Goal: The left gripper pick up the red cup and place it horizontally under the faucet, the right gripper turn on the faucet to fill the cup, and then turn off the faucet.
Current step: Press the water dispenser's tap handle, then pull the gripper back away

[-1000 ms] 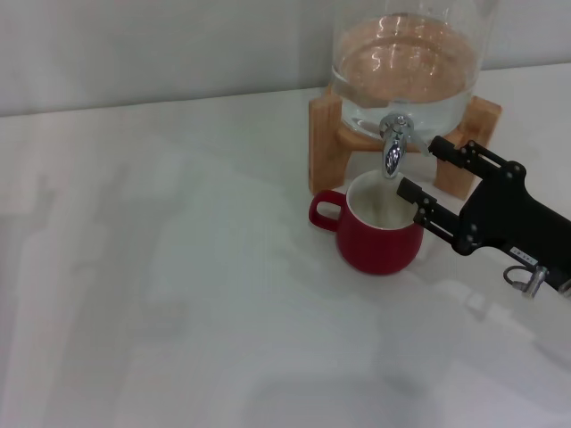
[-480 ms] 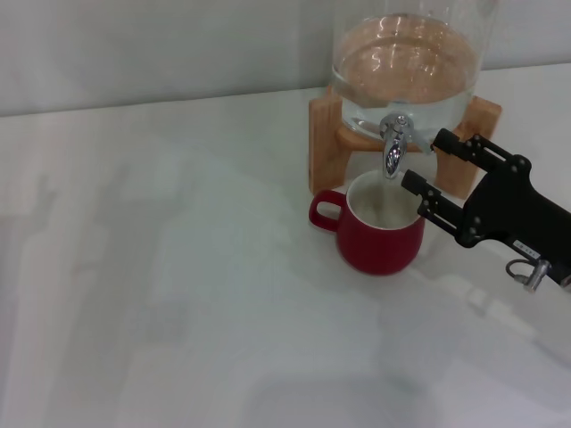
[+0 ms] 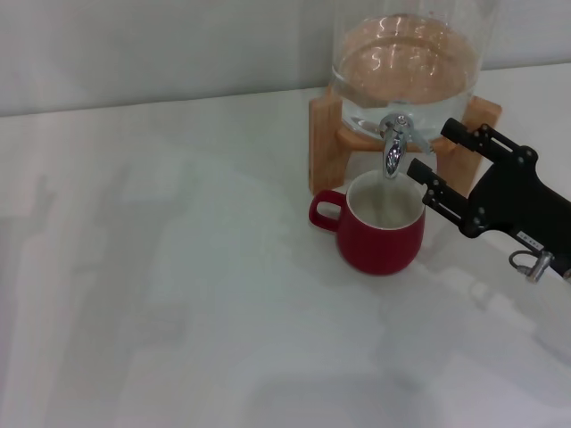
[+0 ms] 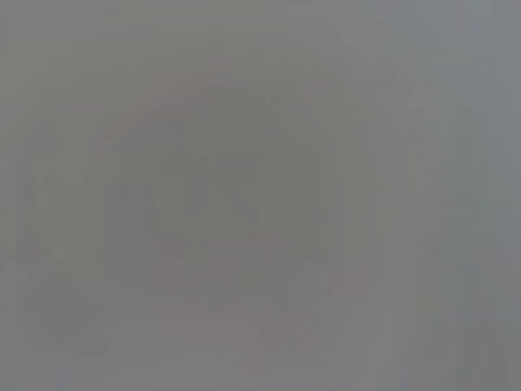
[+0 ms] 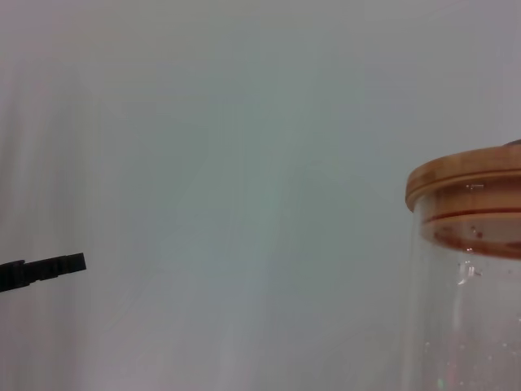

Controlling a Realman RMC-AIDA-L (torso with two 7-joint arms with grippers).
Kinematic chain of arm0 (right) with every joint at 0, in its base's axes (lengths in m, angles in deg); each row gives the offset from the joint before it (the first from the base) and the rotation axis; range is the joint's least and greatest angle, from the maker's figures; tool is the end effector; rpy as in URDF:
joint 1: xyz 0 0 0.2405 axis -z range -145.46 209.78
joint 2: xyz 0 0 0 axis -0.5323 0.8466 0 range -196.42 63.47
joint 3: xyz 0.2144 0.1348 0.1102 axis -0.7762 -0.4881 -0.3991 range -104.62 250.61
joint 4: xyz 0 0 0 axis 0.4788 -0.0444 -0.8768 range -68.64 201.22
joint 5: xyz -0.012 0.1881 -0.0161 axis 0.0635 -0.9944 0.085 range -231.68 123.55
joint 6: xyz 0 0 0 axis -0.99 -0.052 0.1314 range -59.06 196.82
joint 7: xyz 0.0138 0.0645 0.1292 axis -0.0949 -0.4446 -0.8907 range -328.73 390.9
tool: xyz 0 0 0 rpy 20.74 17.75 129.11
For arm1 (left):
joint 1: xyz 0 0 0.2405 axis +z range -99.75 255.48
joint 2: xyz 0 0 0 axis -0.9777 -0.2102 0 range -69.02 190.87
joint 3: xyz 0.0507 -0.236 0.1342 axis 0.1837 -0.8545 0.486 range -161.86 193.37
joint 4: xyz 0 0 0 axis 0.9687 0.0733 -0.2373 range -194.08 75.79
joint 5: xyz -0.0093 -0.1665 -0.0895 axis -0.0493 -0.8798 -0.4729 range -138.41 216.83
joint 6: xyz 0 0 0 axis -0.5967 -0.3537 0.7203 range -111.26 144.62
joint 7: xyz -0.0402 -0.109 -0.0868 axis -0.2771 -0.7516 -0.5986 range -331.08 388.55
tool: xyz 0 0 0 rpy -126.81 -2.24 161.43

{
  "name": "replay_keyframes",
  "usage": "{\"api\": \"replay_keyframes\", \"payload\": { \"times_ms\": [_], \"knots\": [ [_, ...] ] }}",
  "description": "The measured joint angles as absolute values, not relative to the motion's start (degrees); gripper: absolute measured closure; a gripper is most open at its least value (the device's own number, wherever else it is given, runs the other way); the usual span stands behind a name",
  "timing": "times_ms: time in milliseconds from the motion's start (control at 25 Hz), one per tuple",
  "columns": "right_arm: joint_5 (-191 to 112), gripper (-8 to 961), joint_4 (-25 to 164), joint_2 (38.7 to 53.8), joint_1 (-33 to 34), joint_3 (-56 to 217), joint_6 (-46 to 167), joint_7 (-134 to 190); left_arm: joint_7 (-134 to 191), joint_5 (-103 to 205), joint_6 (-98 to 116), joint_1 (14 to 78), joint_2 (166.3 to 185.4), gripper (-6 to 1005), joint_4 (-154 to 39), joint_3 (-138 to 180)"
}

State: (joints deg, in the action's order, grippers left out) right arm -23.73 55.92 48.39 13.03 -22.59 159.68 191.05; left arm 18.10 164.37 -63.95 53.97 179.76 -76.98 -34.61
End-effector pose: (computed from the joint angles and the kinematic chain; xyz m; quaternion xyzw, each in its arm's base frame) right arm 0.2988 0.2764 0.0040 -0.8084 0.0396 0.3949 0.4347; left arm -0.2876 0.3300 0.0204 -0.5918 -0.1955 -0.4622 0.6308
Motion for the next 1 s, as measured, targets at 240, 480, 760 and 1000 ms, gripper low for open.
{"api": "replay_keyframes", "payload": {
  "times_ms": [240,480,760,1000],
  "knots": [
    [-23.6,336,55.9,48.45,12.7,-22.3,159.0,191.0,18.1,164.4,-63.9,53.9,179.76,112,-77.0,-34.6],
    [-23.6,336,55.9,48.48,12.3,-22.4,158.2,191.0,18.1,164.4,-63.9,53.8,179.82,112,-77.0,-34.6],
    [-23.7,336,55.9,48.57,12.0,-22.6,157.6,191.6,18.1,164.4,-63.9,53.6,179.84,112,-77.0,-34.6],
    [-23.7,336,55.8,48.57,11.9,-22.6,157.1,191.8,18.1,164.4,-63.9,53.6,179.84,112,-77.0,-34.6]
  ]
}}
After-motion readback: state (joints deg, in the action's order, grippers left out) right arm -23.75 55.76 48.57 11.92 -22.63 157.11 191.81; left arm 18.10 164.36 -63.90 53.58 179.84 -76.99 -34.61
